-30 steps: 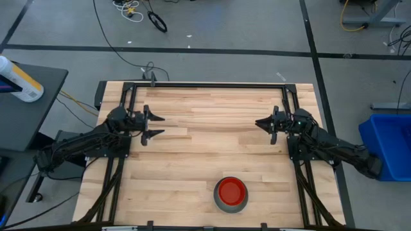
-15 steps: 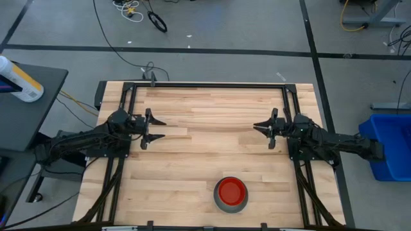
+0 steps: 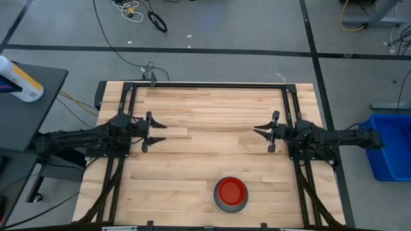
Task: Nest bowls inside each other
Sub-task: Return to Home Position
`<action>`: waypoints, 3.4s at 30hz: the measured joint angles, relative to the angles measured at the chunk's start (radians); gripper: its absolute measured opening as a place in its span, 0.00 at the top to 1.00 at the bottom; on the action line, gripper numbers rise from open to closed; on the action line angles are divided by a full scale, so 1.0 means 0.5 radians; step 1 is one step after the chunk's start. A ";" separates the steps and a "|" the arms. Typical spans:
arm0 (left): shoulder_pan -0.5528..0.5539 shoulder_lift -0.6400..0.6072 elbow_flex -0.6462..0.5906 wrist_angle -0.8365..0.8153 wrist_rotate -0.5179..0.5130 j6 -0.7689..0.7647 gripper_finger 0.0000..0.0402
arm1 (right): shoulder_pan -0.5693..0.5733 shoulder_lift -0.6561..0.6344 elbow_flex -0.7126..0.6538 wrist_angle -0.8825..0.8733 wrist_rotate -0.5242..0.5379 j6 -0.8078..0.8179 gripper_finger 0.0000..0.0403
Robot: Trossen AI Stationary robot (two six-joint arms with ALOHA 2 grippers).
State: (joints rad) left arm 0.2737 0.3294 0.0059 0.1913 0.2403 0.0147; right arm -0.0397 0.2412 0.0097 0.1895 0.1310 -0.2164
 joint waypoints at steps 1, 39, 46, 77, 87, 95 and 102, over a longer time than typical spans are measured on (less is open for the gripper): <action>-0.002 0.000 0.000 -0.032 -0.013 -0.008 0.35 | 0.009 -0.012 0.000 -0.056 0.006 0.015 0.84; -0.002 -0.657 0.013 -0.255 0.138 -0.019 0.35 | 0.282 -0.251 0.127 -0.708 0.333 0.237 0.84; -0.043 -0.656 0.001 -0.263 -0.198 -0.105 0.35 | 0.319 -0.251 0.127 -0.705 0.376 0.260 0.84; -0.641 -0.655 0.001 -0.315 -0.625 -0.083 0.35 | 0.320 -0.276 0.127 -0.684 0.418 0.257 0.84; -0.641 -0.655 0.001 -0.323 -0.605 -0.088 0.35 | 0.322 -0.481 0.131 -0.699 0.311 0.153 0.84; -0.641 -0.652 0.001 -0.325 -0.600 -0.110 0.35 | 0.322 -0.480 0.131 -0.704 0.308 0.160 0.84; -0.641 -0.652 0.001 -0.325 -0.611 -0.155 0.35 | 0.322 -0.481 0.130 -0.674 0.291 0.154 0.84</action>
State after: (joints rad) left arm -0.0467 0.0036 0.0063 0.0289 -0.0654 -0.0629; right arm 0.1211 0.0006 0.0750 -0.1477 0.2767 -0.1395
